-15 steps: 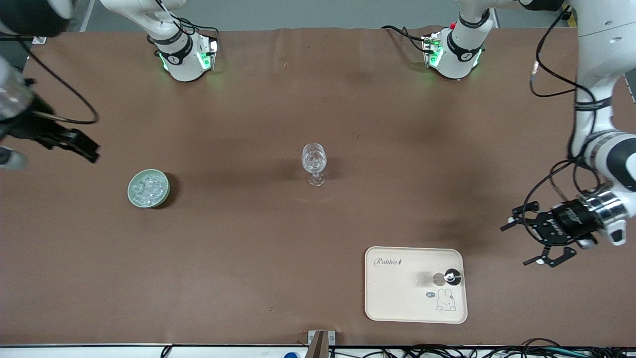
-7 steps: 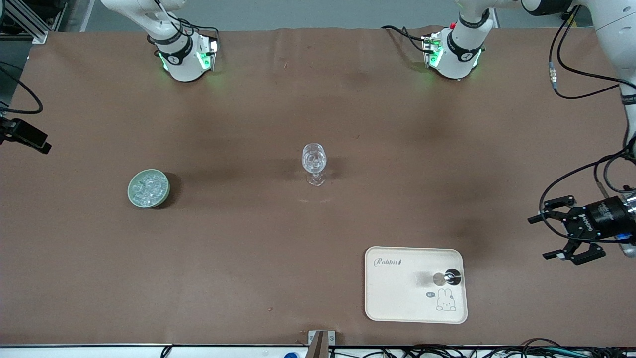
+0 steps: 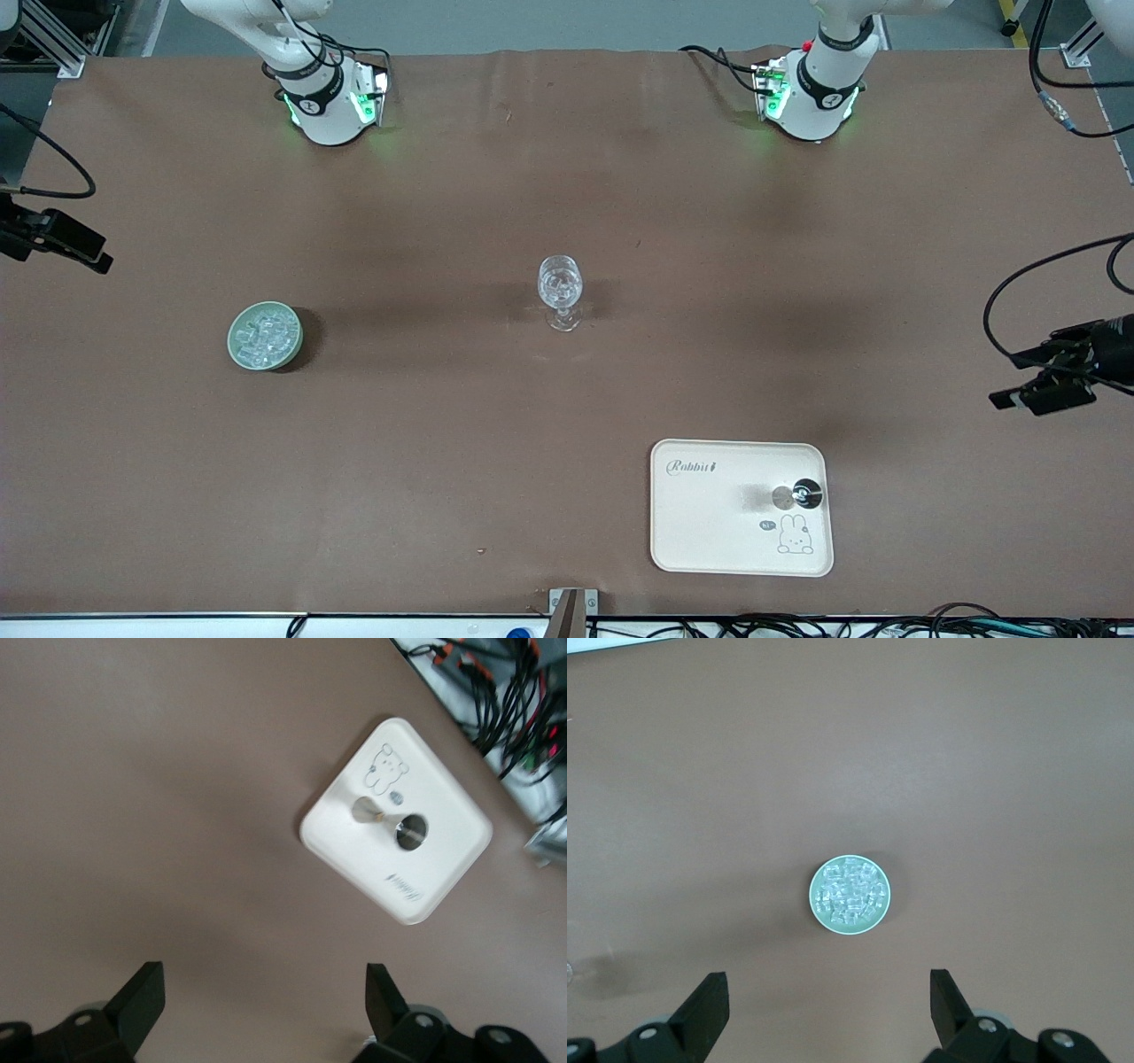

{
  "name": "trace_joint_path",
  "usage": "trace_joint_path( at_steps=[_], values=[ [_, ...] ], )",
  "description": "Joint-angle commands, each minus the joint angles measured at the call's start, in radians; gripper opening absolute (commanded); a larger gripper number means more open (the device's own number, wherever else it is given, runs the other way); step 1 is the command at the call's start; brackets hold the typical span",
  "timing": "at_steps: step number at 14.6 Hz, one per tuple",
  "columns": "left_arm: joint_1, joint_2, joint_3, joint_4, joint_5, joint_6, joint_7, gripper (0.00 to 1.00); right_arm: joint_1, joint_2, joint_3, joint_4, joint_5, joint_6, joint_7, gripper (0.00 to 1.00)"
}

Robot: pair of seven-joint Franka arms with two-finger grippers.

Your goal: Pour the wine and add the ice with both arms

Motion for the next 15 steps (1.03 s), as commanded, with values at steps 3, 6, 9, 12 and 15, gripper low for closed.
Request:
trace_joint_path(
  at_steps=[3,6,9,12,15],
  values=[
    [0.029,-0.210,-0.160,-0.141,0.269,-0.001,0.251,1.00,-0.009,-0.033,-0.003,-0.037,0.027,0.003,-0.016,1.00],
    [0.031,-0.347,-0.225,-0.256,0.363,0.006,0.279,1.00,-0.011,-0.033,-0.001,-0.037,0.027,0.002,-0.016,1.00],
    [0.036,-0.483,-0.233,-0.371,0.363,0.010,0.314,1.00,-0.009,-0.033,-0.001,-0.037,0.027,-0.005,-0.016,1.00],
    [0.037,-0.600,-0.234,-0.471,0.365,0.010,0.351,1.00,-0.008,-0.033,-0.001,-0.037,0.027,-0.006,-0.016,1.00],
    [0.039,-0.564,-0.291,-0.410,0.459,-0.013,0.348,1.00,-0.008,-0.033,-0.001,-0.037,0.027,-0.008,-0.016,1.00]
  ],
)
